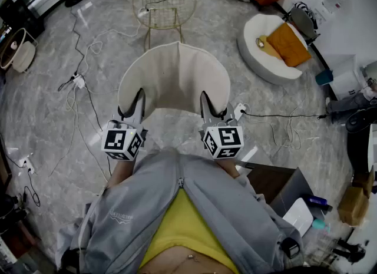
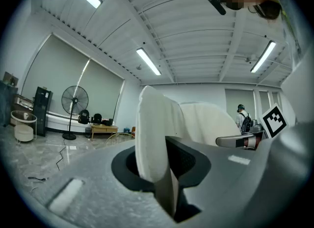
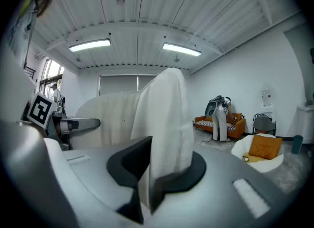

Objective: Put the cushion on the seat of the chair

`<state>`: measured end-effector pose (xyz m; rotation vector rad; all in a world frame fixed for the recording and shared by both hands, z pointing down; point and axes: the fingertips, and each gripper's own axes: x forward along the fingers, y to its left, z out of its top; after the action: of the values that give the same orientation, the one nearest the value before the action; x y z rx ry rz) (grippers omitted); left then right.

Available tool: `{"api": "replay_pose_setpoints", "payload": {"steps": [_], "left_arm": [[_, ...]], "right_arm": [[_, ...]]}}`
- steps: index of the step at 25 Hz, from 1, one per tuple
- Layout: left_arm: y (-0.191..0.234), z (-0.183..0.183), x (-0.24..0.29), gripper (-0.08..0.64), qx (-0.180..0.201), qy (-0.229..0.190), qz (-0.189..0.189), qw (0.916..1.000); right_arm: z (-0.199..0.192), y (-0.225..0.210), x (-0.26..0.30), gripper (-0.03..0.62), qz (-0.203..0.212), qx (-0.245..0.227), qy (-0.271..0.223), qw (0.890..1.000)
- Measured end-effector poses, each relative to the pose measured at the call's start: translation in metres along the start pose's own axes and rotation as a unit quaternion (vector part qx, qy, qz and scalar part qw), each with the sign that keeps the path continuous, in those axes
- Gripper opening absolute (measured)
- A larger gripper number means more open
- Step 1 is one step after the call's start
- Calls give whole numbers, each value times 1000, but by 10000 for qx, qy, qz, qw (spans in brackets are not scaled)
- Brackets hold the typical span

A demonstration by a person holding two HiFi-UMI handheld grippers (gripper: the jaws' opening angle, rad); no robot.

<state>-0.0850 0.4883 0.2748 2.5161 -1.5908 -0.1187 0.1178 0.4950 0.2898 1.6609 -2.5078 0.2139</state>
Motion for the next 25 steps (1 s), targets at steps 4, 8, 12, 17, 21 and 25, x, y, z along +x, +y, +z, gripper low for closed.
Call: {"api": "replay_pose_setpoints", "payload": {"steps": [4, 8, 12, 17, 21, 25], "left_arm": [[-13, -5, 7, 54, 22, 17, -7, 10000], [-17, -16, 8, 54, -25, 85, 101, 9999], [-13, -19, 14, 55, -13, 162, 108, 9998], [7, -14, 39, 54, -3, 74, 121, 9999], [32, 0, 73, 54, -14, -110, 37, 9999], [60, 6, 120, 55, 20, -122, -13, 9999]], "right_arm": [[-5, -13, -4, 60, 30, 44, 14, 10000], [-13, -20, -3, 64, 183, 162, 134, 9996], [-17, -24, 4, 69, 206, 247, 191, 9993], [-9, -29, 35, 69, 216, 172, 122, 9995], [10, -38, 76, 71, 215, 17, -20, 9998], [19, -52, 125, 71, 157, 33, -54, 9999]]}}
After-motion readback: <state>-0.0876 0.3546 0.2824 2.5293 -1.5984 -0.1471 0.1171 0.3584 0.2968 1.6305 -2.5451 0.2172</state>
